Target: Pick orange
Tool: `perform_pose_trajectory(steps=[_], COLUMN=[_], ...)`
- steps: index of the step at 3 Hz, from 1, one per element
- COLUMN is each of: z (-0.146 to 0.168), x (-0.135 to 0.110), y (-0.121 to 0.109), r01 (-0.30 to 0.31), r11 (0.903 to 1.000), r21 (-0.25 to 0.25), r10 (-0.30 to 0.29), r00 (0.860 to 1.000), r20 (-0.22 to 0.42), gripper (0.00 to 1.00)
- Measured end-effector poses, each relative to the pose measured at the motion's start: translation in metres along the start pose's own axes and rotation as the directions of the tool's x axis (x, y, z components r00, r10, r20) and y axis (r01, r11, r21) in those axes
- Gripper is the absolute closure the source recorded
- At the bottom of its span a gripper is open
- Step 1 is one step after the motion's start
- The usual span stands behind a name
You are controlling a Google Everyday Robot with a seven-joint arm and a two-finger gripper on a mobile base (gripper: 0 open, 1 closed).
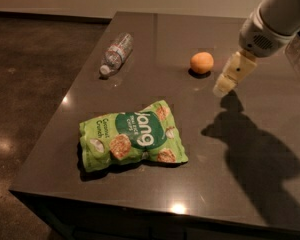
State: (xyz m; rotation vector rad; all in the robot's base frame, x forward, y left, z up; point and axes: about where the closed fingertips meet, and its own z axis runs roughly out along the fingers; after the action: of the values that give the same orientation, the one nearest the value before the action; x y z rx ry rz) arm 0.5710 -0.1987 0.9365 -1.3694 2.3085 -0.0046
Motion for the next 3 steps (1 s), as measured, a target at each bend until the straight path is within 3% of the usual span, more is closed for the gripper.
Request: perform_pose_trajectory(steps=[1,2,3], z=[0.03,0.062,0.094], x=[-0.008,-0.016,-0.021], y=[-0.034,-0.066,-0.083], r01=[-0.092,-0.173,-0.231], r11=[0.9953,0.9845,0.9729], r21=[0.03,0.031,0.009], r10=[0.091,0.17,0.23], r00=[0.995,0.983,0.971], r20=[0.038,0.065,0.073], gripper=[0.0,0.0,0.0])
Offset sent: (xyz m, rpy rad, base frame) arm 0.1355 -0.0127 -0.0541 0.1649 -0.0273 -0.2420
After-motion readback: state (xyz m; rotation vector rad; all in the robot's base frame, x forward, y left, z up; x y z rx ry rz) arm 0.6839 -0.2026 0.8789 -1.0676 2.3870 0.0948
